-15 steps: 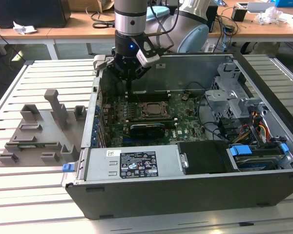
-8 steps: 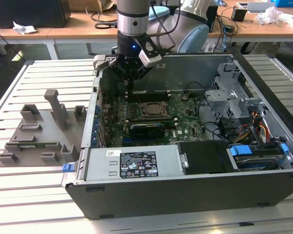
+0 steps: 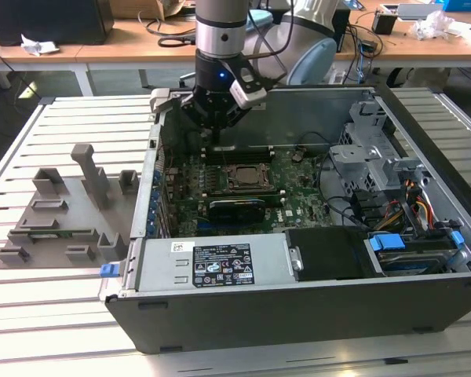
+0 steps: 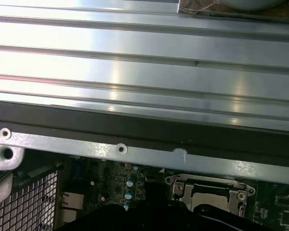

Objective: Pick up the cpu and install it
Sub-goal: 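Install the first cpu locking lever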

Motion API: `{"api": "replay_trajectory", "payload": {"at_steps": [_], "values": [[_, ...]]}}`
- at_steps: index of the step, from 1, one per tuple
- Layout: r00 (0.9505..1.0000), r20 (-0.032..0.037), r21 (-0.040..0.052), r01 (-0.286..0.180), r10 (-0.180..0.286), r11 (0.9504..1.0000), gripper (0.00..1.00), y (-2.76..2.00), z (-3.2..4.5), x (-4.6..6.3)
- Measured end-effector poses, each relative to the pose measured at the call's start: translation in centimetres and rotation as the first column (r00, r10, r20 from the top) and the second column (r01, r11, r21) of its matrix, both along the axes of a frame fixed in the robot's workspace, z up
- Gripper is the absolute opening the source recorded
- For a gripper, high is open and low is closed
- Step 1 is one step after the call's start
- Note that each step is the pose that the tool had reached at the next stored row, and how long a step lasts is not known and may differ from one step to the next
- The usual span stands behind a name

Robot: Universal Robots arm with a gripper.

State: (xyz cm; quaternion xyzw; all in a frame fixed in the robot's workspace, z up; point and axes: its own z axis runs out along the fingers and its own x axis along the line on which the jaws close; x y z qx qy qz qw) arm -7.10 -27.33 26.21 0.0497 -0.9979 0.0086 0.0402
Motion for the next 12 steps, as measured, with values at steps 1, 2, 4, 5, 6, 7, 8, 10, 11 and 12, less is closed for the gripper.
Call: {"api": "replay_trajectory", "payload": {"at_steps": [1,2,4,5,6,7,8,10,11,12], "values": [[1.0,-0.0006,0.0,0.0,0.0,1.0,0.11,0.0,0.0,0.1],[1.0,-0.0013,0.0,0.0,0.0,1.0,0.11,0.0,0.0,0.3],[1.0,-0.0022,0.0,0.0,0.0,1.0,0.11,0.0,0.0,0.6],[1.0,-0.0025,0.0,0.0,0.0,1.0,0.11,0.0,0.0,0.7],[1.0,-0.0029,0.0,0.0,0.0,1.0,0.11,0.0,0.0,0.8],[1.0,-0.0031,0.0,0.0,0.0,1.0,0.11,0.0,0.0,0.9],[1.0,-0.0034,0.0,0.0,0.0,1.0,0.11,0.0,0.0,0.9],[1.0,-0.0037,0.0,0.0,0.0,1.0,0.11,0.0,-0.01,1.2],[1.0,-0.0039,0.0,0.0,0.0,1.0,0.11,0.0,-0.01,1.3],[1.0,-0.0042,0.0,0.0,0.0,1.0,0.11,0.0,-0.01,1.5]]}}
